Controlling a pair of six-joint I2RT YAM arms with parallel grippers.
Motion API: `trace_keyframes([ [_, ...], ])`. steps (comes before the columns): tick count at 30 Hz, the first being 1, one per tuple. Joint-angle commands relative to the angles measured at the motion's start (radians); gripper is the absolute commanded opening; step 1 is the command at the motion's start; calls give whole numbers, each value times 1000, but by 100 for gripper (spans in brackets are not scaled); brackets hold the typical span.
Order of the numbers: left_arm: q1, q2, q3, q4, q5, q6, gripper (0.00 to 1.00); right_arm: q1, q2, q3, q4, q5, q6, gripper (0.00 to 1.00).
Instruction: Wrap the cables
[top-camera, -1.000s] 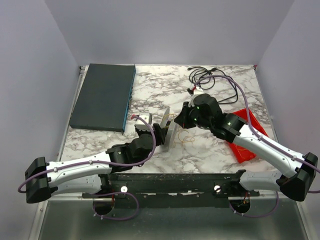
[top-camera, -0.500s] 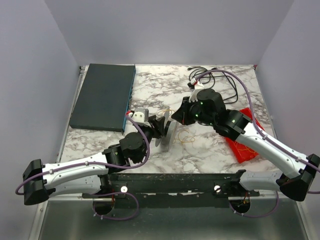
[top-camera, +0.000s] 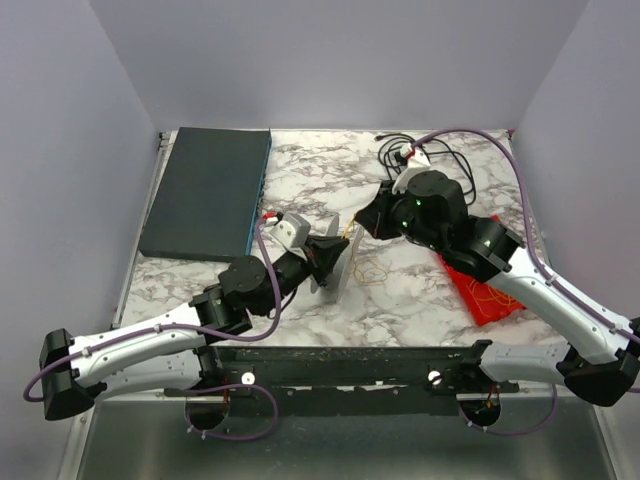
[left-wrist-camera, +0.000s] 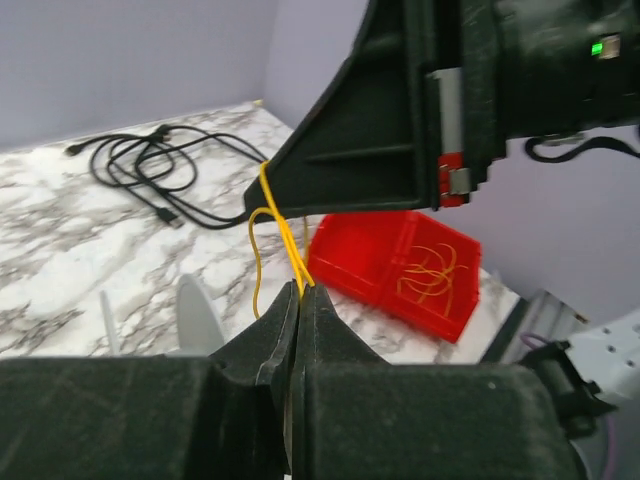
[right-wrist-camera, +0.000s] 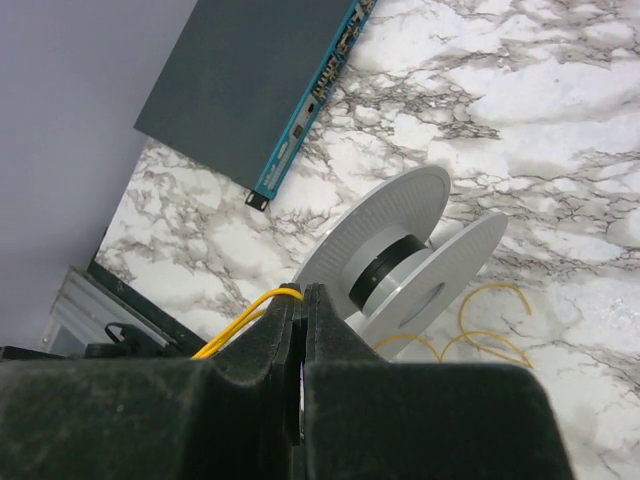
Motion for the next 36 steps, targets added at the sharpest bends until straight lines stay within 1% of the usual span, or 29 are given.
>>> trace_keyframes([
  [1, 13, -64, 47, -82, 341, -26, 0, 5, -17, 22, -17, 146, -30, 1],
  [4, 24, -47, 91, -124, 506, -34, 0, 5, -17, 10, -17, 187, -40, 1],
  [7, 44, 8, 154, -198, 711, -36, 0, 5, -36, -11, -5, 204, -47, 1],
  [10, 67, 84, 222, -295, 865, -24, 0, 5, -64, -14, 5, 201, -53, 1],
  [11, 79, 112, 248, -336, 889, -22, 0, 5, -75, -12, 3, 202, -54, 1],
  [13, 94, 146, 276, -404, 865, -14, 1, 5, -95, -10, 9, 176, -62, 1],
  [14, 94, 146, 275, -410, 817, -15, 10, 5, -101, -7, 11, 154, -65, 1],
  [15, 97, 134, 259, -387, 785, -23, 17, 5, -103, -5, 9, 130, -60, 1],
  [17, 103, 106, 226, -322, 735, -38, 21, 5, -102, -12, 6, 76, -51, 1],
  [18, 107, 97, 214, -275, 724, -46, 27, 5, -105, -25, 13, 52, -40, 1],
  [19, 112, 95, 206, -251, 731, -52, 29, 6, -111, -40, 22, 32, -31, 1],
  [21, 113, 108, 207, -209, 729, -66, 38, 5, -111, -61, 35, -10, -21, 1],
  [22, 113, 119, 211, -193, 729, -69, 41, 5, -111, -70, 41, -24, -16, 1],
  [26, 114, 118, 195, -141, 718, -70, 41, 5, -114, -69, 41, -33, -5, 1],
  [31, 120, 96, 190, -154, 678, -43, 42, 5, -102, -19, 11, -35, -6, 1],
  [36, 128, 23, 148, -137, 639, -57, 42, 5, -86, 12, -14, -29, -9, 1],
])
